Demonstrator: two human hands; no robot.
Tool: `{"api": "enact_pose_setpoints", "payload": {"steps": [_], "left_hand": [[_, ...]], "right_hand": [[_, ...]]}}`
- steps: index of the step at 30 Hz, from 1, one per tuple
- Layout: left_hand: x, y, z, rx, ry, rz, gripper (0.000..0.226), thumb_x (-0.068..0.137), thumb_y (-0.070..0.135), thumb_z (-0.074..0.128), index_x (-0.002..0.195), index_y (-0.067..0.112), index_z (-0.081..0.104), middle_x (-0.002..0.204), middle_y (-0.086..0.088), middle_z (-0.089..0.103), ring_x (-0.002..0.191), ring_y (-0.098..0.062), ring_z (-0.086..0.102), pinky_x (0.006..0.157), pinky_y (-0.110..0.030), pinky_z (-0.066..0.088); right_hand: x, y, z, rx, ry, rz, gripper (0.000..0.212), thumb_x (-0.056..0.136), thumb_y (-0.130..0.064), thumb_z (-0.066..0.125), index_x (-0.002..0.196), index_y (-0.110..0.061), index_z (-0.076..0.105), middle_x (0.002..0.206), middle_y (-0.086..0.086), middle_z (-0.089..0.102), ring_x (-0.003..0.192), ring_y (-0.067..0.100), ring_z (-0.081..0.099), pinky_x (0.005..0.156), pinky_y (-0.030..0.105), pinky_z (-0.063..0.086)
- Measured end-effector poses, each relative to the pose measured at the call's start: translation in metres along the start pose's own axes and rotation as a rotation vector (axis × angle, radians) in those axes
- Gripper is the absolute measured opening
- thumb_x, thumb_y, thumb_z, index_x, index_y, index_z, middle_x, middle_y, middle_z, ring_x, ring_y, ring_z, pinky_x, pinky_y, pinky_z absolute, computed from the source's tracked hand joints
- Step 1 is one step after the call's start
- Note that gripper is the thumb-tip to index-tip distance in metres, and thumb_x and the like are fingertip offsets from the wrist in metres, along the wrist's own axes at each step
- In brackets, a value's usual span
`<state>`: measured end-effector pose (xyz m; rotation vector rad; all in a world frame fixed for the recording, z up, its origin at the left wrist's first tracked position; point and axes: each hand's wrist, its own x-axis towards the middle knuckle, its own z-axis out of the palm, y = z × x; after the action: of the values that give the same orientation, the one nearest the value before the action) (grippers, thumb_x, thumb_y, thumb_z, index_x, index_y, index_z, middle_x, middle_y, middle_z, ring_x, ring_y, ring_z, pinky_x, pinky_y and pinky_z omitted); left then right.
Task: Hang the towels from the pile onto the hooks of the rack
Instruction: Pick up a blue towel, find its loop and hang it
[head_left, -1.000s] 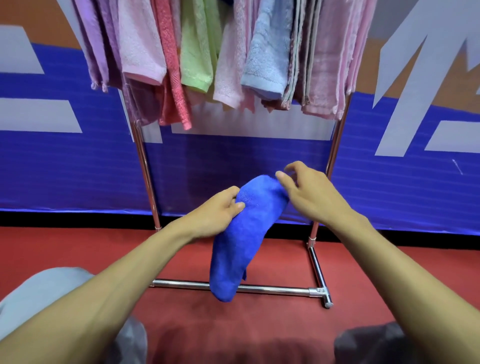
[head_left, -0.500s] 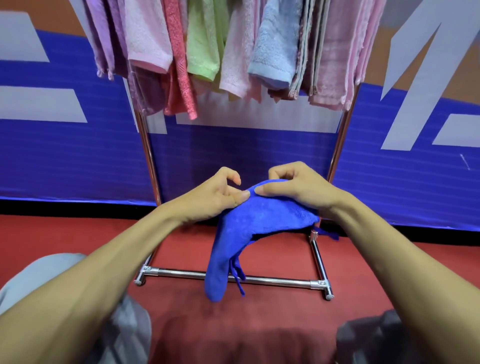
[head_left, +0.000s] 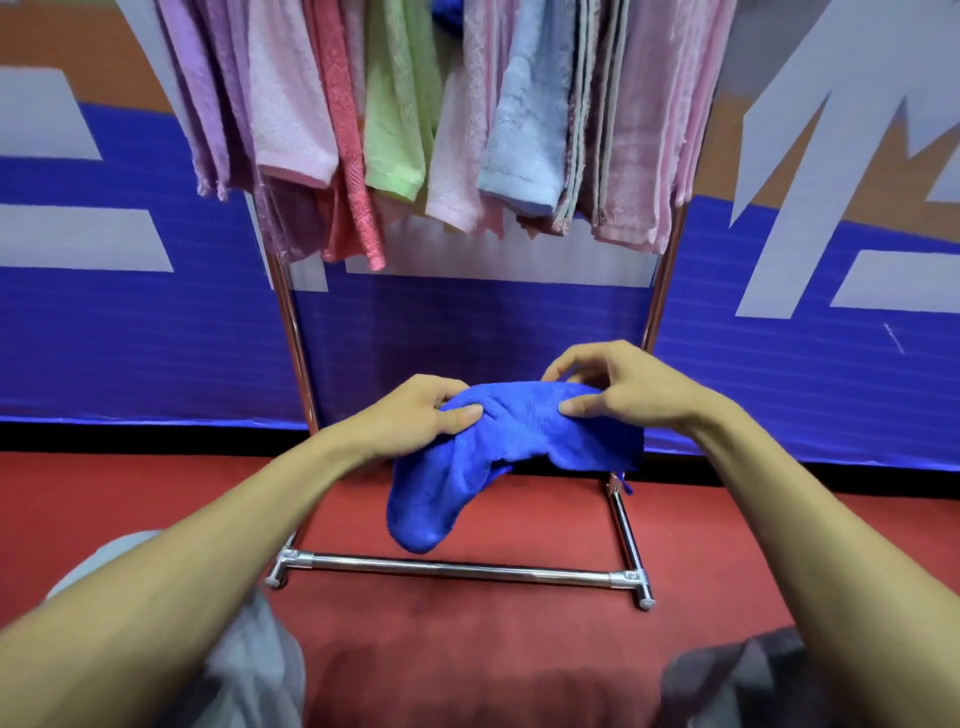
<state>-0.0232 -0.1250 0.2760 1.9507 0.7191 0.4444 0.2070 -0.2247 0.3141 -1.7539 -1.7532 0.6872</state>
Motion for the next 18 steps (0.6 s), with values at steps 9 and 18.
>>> {"api": "enact_pose_setpoints", "payload": {"steps": [9, 18], "left_hand": [[0.008, 0.129, -0.041, 0.554, -0.028, 0.304, 0.011, 0.092, 0.014, 0.058, 0.082, 0.012, 0.060, 0.068, 0.011, 0.053, 0.065, -0.006, 0.045, 0.061, -0.019, 0.036], [-0.025, 0.243, -0.090, 0.761, 0.112, 0.451, 0.041, 0.064, 0.031, 0.086, 0.063, 0.030, 0.045, 0.058, 0.011, 0.045, 0.051, 0.000, 0.039, 0.050, -0.016, 0.031]], "right_hand": [[-0.017, -0.082, -0.031, 0.014, -0.002, -0.168, 0.025, 0.089, -0.034, 0.066, 0.093, -0.009, 0.069, 0.073, 0.001, 0.057, 0.065, 0.004, 0.045, 0.060, 0.019, 0.038], [-0.027, -0.174, -0.130, -0.489, 0.367, -0.253, 0.023, 0.092, -0.022, 0.059, 0.089, 0.000, 0.066, 0.077, 0.016, 0.063, 0.071, 0.025, 0.053, 0.069, 0.033, 0.040]]}}
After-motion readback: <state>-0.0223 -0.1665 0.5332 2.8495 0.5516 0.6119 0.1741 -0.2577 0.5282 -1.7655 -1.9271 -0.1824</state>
